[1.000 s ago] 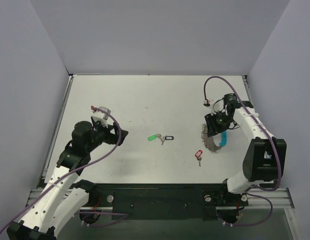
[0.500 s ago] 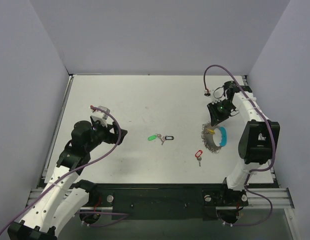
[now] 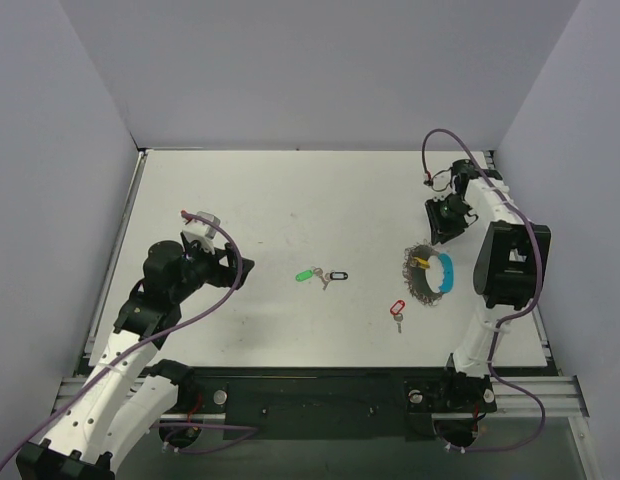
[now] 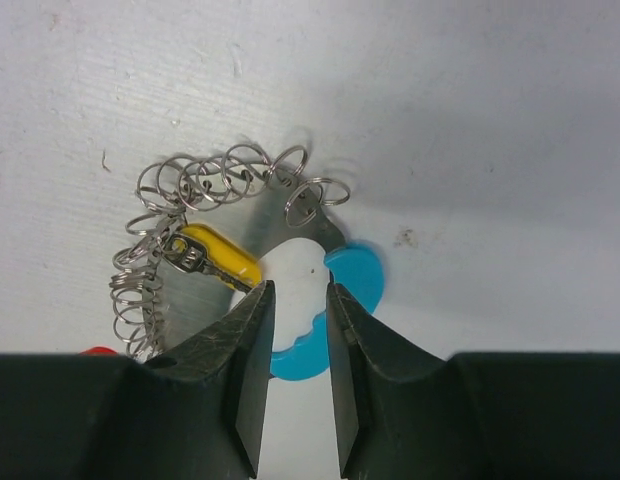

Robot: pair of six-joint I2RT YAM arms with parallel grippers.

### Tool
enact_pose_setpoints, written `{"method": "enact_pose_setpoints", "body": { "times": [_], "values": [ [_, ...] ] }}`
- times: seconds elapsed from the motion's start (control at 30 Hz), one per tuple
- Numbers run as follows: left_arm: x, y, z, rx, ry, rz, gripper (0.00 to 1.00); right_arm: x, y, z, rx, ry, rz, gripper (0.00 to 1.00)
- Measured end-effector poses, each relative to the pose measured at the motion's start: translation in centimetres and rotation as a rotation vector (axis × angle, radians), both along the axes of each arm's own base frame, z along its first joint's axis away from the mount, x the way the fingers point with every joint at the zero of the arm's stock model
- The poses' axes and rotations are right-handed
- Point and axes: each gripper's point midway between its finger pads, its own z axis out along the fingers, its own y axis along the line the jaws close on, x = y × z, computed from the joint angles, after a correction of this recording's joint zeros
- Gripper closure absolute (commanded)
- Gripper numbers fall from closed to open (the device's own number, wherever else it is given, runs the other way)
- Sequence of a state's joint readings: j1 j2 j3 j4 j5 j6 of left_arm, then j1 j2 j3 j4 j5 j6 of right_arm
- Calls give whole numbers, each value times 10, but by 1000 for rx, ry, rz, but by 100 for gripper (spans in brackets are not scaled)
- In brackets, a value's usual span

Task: Put the keys on the keyring

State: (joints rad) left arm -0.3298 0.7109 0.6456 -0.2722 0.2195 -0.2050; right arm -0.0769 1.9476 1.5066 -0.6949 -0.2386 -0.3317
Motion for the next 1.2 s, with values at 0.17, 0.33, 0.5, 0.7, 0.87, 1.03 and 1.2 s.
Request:
{"method": "enact_pose_setpoints", "body": {
  "times": [0.17,0.33,0.5,0.7,0.87,1.03,1.2],
  "values": [
    [1,1,-1,0,3,2,11,10,5,-6,2,6,7,74],
    [0,0,-1,-1,6,-3,11,14,10,-18,-11,36,19,74],
    [0,-2,-1,-6,5,-13,11,12,10,-24,-50,56,29,74],
    [0,-1,0,-8,2,-13,11,13,8,-27,-87,64,34,75],
    [0,-2,0,-9,2,-14,12,14,3,-31,-114,73,29,77],
    [0,-2,0,-9,2,-18,12,14,0,-36,-134,86,26,78],
    [0,-2,0,-10,2,-20,12,15,-2,-39,-144,94,25,81]
  ]
}}
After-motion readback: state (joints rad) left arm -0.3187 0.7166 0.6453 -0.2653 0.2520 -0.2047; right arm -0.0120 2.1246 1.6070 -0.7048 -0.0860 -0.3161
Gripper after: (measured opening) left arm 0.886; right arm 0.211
